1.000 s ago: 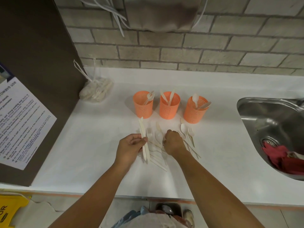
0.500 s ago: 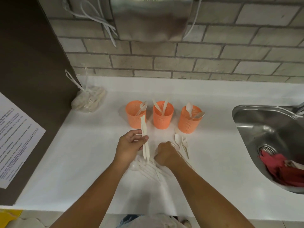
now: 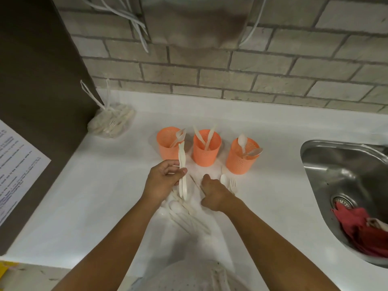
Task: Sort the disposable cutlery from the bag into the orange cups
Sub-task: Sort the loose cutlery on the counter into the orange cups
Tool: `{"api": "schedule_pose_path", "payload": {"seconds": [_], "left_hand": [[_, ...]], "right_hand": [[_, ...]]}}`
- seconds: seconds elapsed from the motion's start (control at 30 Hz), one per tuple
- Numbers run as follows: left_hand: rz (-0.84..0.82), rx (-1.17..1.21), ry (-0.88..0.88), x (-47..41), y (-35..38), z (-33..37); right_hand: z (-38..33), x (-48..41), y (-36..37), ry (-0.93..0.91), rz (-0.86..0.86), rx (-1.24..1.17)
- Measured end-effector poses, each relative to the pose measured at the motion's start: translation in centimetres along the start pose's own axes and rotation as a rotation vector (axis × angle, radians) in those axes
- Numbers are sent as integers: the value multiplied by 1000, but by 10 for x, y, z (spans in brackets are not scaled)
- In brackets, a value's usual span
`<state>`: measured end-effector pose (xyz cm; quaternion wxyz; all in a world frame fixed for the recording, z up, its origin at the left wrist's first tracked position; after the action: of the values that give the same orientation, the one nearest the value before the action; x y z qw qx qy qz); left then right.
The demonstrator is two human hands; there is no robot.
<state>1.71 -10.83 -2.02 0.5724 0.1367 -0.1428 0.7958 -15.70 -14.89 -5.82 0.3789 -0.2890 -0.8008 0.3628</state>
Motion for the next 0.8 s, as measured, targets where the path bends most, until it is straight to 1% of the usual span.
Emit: {"api": "schedule_pose_path", "payload": {"seconds": [0.1, 0.2, 0.3, 0.37, 0.47, 0.57, 0.67, 0.8], "left_hand": [[5, 1, 6, -2, -1, 4], [-19, 20, 32, -5, -3, 13], [-36, 52, 58, -13, -1, 28], [-28, 59, 74, -18, 4, 43], [-25, 4, 127, -30, 17, 70], [-4, -73, 172, -46, 32, 98], [34, -182, 216, -62, 49, 118], [56, -314, 264, -77, 66, 127]], "right_hand": [[4, 4, -10, -51, 25, -99], [1, 15, -42, -92, 153, -256], [-7, 29, -88, -140, 299, -469], [-9, 32, -120, -144, 415, -547], [-3, 25, -163, -110, 603, -505], [5, 11, -184, -48, 702, -525], [3, -3, -191, -20, 692, -521], [2, -21, -189, -21, 670, -427]]}}
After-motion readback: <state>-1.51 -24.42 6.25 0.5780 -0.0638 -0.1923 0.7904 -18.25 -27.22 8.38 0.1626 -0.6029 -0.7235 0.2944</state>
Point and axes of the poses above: each hand's wrist, its own x-axis away from the middle knuckle, its own y-axis out of the palm, z = x × y, the point moved 6 cm from there along -x, towards the middle knuckle, and after that the axes turned 6 degrees about -y, right-handed, at the moved point
